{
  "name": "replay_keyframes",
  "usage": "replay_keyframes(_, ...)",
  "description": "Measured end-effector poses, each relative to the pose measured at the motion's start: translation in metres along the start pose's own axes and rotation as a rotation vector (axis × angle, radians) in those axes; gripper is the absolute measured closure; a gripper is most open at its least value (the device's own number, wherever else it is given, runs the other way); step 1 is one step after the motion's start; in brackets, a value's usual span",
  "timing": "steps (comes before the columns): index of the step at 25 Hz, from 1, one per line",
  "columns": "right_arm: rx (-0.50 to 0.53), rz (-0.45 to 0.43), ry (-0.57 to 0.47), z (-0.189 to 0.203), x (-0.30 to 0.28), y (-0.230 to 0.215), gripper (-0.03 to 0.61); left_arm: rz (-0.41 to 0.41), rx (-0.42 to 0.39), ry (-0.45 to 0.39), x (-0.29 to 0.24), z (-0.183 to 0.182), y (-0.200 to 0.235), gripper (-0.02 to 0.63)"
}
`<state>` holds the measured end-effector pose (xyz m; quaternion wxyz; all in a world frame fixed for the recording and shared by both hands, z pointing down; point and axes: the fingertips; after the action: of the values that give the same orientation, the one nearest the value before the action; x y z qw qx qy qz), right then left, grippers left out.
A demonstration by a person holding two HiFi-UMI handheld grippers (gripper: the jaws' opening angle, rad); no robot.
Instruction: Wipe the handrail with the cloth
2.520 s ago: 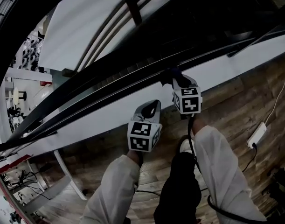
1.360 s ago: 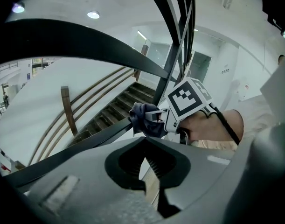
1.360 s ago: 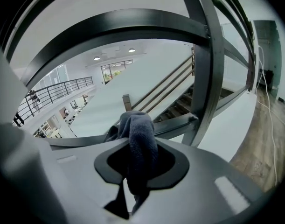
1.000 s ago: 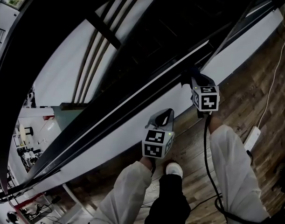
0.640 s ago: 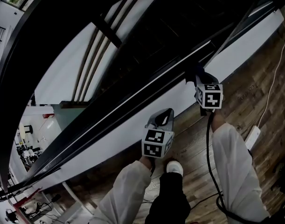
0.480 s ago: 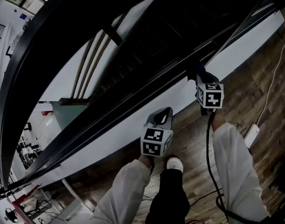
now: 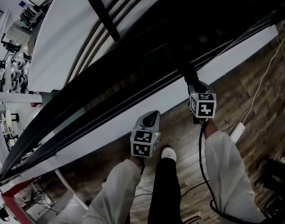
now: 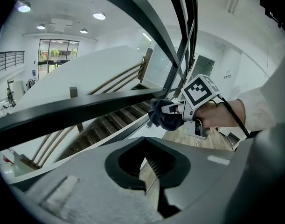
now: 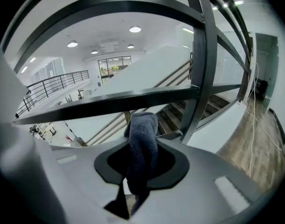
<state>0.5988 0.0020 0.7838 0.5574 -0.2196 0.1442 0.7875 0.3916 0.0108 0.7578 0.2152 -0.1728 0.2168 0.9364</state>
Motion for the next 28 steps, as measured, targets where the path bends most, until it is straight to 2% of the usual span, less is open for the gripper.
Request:
replay_keyframes(10, -0.031, -0.086, 0.015, -0.068, 0.108, 0.119, 0.505, -0.096, 0.039, -0.022, 0.124, -0.058, 0.02, 0.609)
replay_keyframes(15, -0.038, -0.128, 0.013, -0.114, 0.175, 0.178, 0.505, -0.14, 0.013, -0.04, 0.199, -0.097, 0.031, 0.609)
replay_keyframes(19, -0.031, -0.186, -0.022, -0.167, 0.212, 0.235, 0.505, -0.195, 0.021, -0.105, 0.257, -0.144, 0.048, 0.609)
replay_keyframes(24, 0.005, -0.3, -0.09, -0.233, 0.257, 0.318, 0.505, -0.273, 0.016, -0.211, 0.34, -0.207, 0.067, 0.61)
replay_keyframes(28, 0.046, -0.4, -0.13, -0.266, 0.305, 0.388, 0.505, -0.327, 0.007, -0.269, 0.417, -0.237, 0.079, 0.609)
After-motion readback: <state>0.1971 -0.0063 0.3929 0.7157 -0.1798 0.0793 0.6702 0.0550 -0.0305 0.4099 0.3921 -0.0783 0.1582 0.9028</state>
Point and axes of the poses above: the fingertips, and each gripper's own axes: x backward along the fingers, y to its left, z out of its underside, and after that the axes turned 15 degrees about -y, right-handed
